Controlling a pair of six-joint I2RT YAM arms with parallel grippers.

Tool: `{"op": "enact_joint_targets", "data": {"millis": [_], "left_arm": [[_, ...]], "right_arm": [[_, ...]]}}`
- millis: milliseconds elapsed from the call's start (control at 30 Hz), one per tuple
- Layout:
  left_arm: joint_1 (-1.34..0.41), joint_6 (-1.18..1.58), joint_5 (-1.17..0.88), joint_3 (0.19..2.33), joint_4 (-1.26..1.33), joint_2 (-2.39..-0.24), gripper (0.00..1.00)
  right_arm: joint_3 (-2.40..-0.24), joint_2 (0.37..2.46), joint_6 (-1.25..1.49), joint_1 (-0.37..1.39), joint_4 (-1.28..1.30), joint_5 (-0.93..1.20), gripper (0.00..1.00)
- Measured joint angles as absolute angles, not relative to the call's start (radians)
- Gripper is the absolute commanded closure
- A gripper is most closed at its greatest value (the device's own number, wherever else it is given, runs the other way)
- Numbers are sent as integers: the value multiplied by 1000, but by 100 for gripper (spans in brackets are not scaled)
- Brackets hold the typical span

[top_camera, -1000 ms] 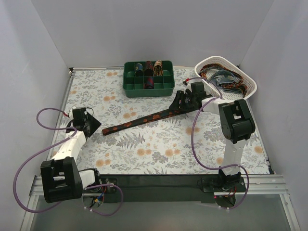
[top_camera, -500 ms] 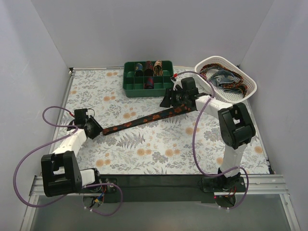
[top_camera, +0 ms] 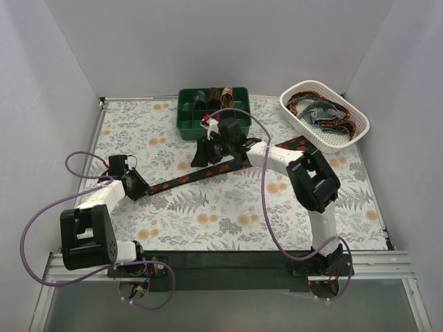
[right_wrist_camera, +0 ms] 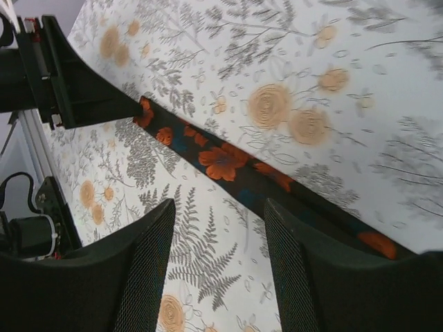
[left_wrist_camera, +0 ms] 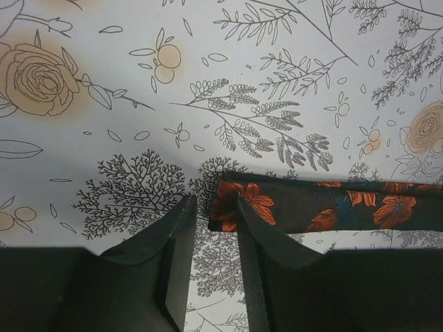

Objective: Roll the ties
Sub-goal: Roll the tie

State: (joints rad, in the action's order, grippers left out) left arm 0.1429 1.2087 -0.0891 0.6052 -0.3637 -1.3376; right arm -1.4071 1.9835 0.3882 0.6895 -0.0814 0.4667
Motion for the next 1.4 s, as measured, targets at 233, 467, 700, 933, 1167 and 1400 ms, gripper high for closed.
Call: {"op": "enact_joint_targets", "data": {"millis": [233, 467, 700, 933, 1167, 1400], "left_arm": [[143, 1207, -94, 607, -358, -1351, 90], [143, 1208, -94, 607, -359, -1352, 94], [143, 1208, -94, 607, -359, -1352, 97], [143, 1208, -94, 613, -369, -1352, 100], [143, 1208, -94, 621, -389, -1354, 100], [143, 1208, -89, 633, -406, -1363, 100]], "right_arm": [[-1539, 2195, 454, 857, -149, 477, 62], [-1634, 2306, 505, 928, -220, 478, 76], [-1680, 2357, 529, 931, -264, 475, 80], [-1687, 2395, 550, 931, -266, 474, 82], [-1687, 2395, 550, 931, -271, 474, 82], [-1686, 2394, 549, 931, -271, 474, 82]]}}
